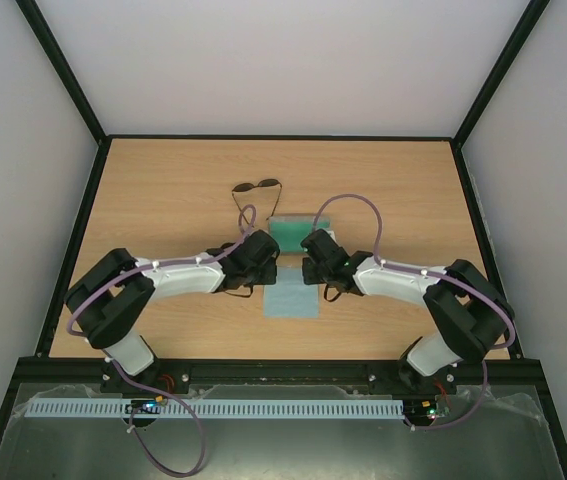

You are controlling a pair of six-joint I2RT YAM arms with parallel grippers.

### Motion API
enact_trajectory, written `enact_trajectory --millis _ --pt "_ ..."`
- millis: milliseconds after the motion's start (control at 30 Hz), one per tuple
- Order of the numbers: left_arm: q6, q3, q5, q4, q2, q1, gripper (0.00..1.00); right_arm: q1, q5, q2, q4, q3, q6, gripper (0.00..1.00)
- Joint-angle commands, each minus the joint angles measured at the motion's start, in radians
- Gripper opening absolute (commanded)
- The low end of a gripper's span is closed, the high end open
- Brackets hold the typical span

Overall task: Organize the sunglasses
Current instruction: Fold the glasses cleaning cloth at the center of the board.

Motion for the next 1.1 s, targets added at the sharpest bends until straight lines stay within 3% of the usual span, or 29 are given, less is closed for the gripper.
enact_trajectory --millis 0,1067 --pt "0.026 0.033 -0.023 -0.016 -0.008 0.021 0.02 -0.019 -0.003 0.013 -0.004 0.043 -0.014 0.01" --pt "0.076 -0.159 0.019 0.155 -0.139 0.048 0.02 -0.032 -0.138 -0.048 0.041 -0.023 -0.041 0.01"
